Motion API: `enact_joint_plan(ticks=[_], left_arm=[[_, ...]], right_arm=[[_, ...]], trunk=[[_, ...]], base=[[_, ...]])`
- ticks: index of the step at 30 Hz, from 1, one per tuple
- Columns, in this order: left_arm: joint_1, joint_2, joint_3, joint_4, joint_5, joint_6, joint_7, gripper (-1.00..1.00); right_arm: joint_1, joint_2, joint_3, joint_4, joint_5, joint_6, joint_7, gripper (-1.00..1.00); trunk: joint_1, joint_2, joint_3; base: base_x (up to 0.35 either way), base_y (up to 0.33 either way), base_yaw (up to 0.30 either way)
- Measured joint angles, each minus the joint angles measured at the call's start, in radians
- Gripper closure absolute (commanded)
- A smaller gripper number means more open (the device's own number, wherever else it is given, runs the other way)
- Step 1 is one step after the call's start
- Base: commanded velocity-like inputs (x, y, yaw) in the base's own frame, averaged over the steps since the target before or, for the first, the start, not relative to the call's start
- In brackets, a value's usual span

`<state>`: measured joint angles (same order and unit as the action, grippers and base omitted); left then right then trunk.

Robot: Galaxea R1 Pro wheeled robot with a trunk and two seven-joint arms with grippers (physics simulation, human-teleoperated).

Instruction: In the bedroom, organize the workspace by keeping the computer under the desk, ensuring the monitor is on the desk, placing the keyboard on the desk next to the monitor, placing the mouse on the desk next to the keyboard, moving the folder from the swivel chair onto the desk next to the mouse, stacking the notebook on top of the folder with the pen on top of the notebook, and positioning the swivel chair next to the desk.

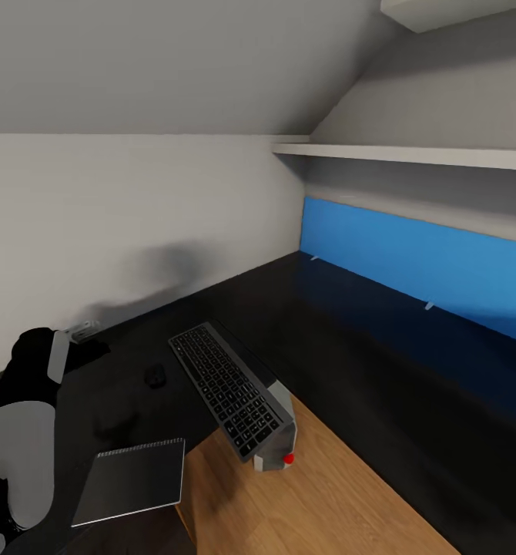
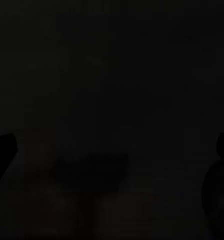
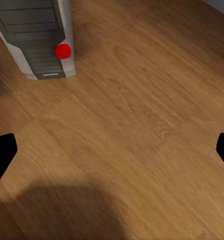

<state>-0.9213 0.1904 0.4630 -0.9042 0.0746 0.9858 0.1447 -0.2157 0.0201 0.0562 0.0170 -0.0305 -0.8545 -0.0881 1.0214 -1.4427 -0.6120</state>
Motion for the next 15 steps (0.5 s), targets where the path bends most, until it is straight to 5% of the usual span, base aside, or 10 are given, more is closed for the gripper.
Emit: enact_joint_plan(ticks=[15], left_arm=[[0.000,-0.002,0.001,0.001,0.001,0.001,-0.002,-1.00]], right_arm=[[0.000,0.002,0.002,0.000,0.000,0.000,0.000,-1.00]], trunk=[[0.000,0.000,0.000]], base=[[0.000,0.000,-0.001]])
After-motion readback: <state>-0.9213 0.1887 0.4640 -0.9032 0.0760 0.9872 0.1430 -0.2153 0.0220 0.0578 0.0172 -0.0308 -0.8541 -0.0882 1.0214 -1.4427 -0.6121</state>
